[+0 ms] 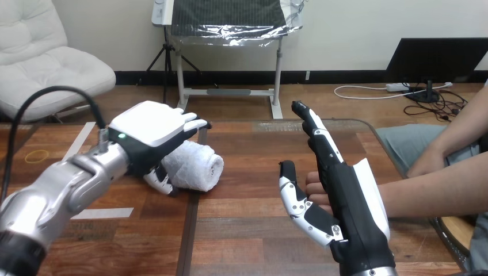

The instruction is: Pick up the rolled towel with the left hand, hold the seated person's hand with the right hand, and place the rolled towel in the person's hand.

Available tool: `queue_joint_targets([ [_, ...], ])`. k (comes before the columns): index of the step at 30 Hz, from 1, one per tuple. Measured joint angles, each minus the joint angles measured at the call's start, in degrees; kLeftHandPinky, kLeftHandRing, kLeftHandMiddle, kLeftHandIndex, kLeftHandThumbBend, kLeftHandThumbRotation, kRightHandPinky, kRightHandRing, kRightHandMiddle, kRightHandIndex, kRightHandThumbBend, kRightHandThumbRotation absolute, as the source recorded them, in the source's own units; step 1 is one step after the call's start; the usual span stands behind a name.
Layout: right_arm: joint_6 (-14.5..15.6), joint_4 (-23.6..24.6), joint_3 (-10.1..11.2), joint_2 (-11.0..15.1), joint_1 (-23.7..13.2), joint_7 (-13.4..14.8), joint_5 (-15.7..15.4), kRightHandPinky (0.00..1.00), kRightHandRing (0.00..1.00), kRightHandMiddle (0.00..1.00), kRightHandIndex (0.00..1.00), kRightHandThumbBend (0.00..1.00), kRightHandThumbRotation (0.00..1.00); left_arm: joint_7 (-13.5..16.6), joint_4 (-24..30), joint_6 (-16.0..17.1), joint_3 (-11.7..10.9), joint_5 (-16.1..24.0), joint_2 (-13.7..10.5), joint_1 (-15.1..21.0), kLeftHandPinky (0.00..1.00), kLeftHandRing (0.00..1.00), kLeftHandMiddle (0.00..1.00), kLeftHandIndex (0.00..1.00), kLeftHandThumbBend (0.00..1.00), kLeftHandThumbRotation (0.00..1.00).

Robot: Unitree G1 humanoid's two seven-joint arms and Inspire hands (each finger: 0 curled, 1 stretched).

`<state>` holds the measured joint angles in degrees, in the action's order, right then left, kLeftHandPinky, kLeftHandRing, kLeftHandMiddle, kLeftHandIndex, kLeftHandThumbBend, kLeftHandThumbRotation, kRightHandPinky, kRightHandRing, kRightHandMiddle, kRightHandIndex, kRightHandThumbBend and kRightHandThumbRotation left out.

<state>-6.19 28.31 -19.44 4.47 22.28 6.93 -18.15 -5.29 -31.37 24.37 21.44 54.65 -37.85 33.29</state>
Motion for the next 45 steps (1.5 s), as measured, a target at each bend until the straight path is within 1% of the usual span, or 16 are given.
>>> queue_joint_targets([
  [11,0.11,0.00,0.10,-0.01,-0.01,-0.14,0.01,1.00,1.00,1.00,0.95,0.00,0.00,1.59,-6.36,-0.10,3.12,0.50,2.75,5.18,0.89,0.89,0.91,0.89,0.85,0.12],
  [18,0.13,0.00,0.11,-0.02,-0.02,-0.34,0.00,1.00,1.00,1.00,0.95,0.00,0.00,3.53,-10.33,-0.25,5.46,2.05,4.52,8.20,0.86,0.88,0.89,0.87,0.84,0.10],
  [24,0.13,0.01,0.11,-0.02,-0.02,-0.37,-0.01,1.00,1.00,1.00,0.95,0.00,0.00,5.21,-13.77,-0.46,7.26,2.41,6.02,10.10,0.85,0.86,0.89,0.86,0.84,0.09],
  [33,0.13,0.01,0.25,0.00,-0.02,-0.37,0.00,1.00,1.00,1.00,0.95,0.00,0.00,7.15,-18.54,-0.67,9.46,2.43,7.83,11.56,0.84,0.85,0.87,0.85,0.85,0.10],
  [45,0.13,0.03,0.54,0.01,0.03,-0.39,-0.03,0.99,1.00,1.00,0.95,0.00,0.00,8.32,-22.82,-1.54,11.39,2.34,9.35,11.81,0.83,0.84,0.87,0.85,0.84,0.14],
])
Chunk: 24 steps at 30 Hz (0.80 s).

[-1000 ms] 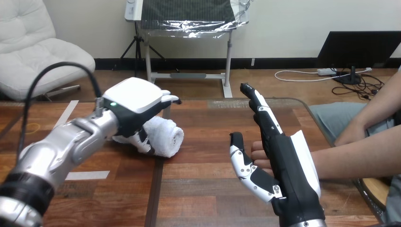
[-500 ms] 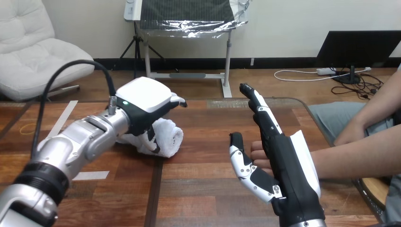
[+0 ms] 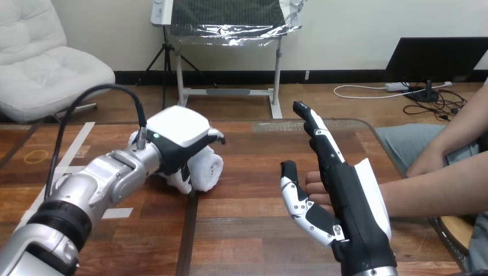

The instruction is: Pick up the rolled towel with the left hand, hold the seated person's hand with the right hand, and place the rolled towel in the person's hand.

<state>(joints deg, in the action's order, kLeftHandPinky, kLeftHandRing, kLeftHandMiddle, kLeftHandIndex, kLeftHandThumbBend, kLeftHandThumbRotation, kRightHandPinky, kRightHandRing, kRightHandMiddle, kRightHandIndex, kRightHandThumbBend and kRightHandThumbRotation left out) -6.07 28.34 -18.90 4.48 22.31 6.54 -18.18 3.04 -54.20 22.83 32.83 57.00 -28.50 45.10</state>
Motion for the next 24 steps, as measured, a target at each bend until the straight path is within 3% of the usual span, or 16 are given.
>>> queue_joint_targets([
  [13,0.02,0.42,0.98,0.03,0.29,-0.19,0.17,0.99,1.00,1.00,0.95,0.00,0.00,-0.20,-2.60,-0.30,1.08,-0.30,0.59,0.00,0.83,0.84,0.87,0.85,0.86,0.17],
  [24,0.02,0.65,1.69,0.09,0.52,-1.06,0.18,0.99,1.00,1.00,0.95,0.00,0.00,-3.08,-2.48,-0.35,1.08,-0.77,0.60,0.49,0.86,0.86,0.89,0.87,0.85,0.21],
])
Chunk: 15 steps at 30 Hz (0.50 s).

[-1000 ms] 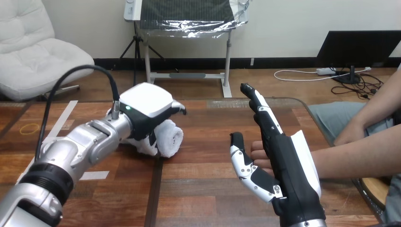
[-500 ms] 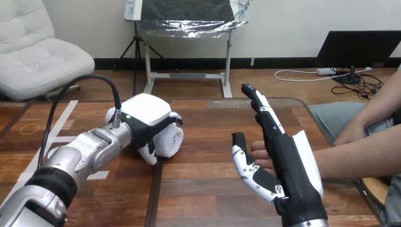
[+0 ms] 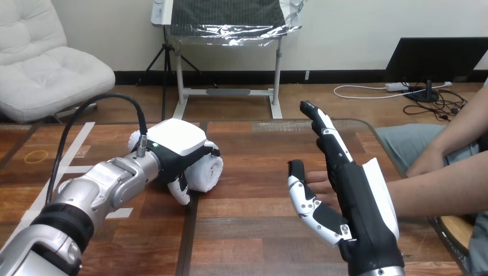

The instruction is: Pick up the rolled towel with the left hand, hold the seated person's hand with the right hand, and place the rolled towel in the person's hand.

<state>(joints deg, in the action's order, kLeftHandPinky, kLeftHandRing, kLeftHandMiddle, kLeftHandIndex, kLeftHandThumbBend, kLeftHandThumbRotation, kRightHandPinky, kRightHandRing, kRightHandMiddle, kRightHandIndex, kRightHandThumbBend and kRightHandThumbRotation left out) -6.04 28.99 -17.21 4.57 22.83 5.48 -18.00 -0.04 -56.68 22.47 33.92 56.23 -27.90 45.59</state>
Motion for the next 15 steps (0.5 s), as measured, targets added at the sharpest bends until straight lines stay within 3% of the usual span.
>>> queue_joint_targets([
  [7,0.00,0.00,0.01,0.03,0.09,-0.41,0.00,0.99,1.00,1.00,0.95,0.00,0.00,-2.33,0.46,-0.52,0.00,-0.52,0.02,0.74,0.86,0.87,0.89,0.87,0.86,0.22],
  [15,0.00,0.01,0.14,0.05,0.13,-1.01,0.00,0.98,1.00,1.00,0.94,0.00,0.00,-2.93,0.72,-1.39,0.28,-0.43,0.13,0.98,0.84,0.85,0.87,0.85,0.85,0.20],
])
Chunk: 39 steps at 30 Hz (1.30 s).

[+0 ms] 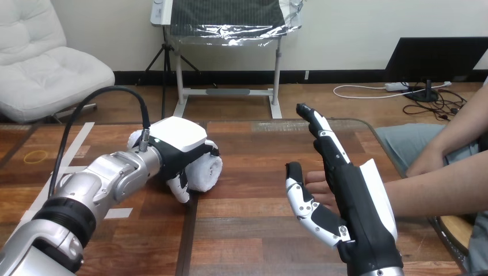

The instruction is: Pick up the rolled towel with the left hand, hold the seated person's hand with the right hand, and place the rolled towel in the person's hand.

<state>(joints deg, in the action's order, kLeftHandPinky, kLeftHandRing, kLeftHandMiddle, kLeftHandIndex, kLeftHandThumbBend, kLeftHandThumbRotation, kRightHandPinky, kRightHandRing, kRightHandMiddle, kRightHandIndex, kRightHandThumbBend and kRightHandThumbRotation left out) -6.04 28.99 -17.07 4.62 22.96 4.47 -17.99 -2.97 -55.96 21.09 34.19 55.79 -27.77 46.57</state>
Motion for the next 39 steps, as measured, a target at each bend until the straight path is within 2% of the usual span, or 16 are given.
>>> queue_joint_targets([
  [4,0.00,0.00,0.08,0.00,0.03,-0.15,0.02,0.98,0.99,1.00,0.93,0.00,0.00,0.15,0.00,-0.55,0.18,0.00,0.12,-0.01,0.81,0.82,0.84,0.83,0.84,0.18],
  [7,0.00,0.00,0.15,0.00,0.04,-0.25,0.09,0.97,0.98,1.00,0.92,0.00,0.00,0.95,-0.01,-1.01,0.34,0.03,0.23,-0.05,0.74,0.77,0.79,0.78,0.82,0.15],
  [14,0.00,0.00,0.23,0.00,0.05,-0.70,0.22,0.97,0.98,0.99,0.92,0.00,0.00,5.01,-0.11,-1.74,0.89,0.36,0.50,-0.30,0.59,0.63,0.67,0.69,0.78,0.08],
  [21,0.03,0.05,0.25,0.00,0.07,-1.04,0.19,0.97,0.98,0.99,0.91,0.00,0.00,8.92,-0.62,-1.98,1.22,0.38,0.89,-0.43,0.51,0.56,0.61,0.65,0.75,0.03],
  [27,0.21,0.32,0.30,0.00,0.09,-1.20,0.22,0.97,0.97,0.99,0.91,0.00,0.00,11.05,-0.90,-2.34,1.35,0.38,1.19,-0.43,0.53,0.58,0.63,0.67,0.73,0.01],
  [39,0.83,1.21,0.97,-0.01,0.16,-1.70,0.31,0.98,0.98,0.98,0.88,0.00,0.00,11.95,-1.53,-2.96,1.78,0.42,1.40,-0.45,0.68,0.71,0.74,0.75,0.73,0.06],
])
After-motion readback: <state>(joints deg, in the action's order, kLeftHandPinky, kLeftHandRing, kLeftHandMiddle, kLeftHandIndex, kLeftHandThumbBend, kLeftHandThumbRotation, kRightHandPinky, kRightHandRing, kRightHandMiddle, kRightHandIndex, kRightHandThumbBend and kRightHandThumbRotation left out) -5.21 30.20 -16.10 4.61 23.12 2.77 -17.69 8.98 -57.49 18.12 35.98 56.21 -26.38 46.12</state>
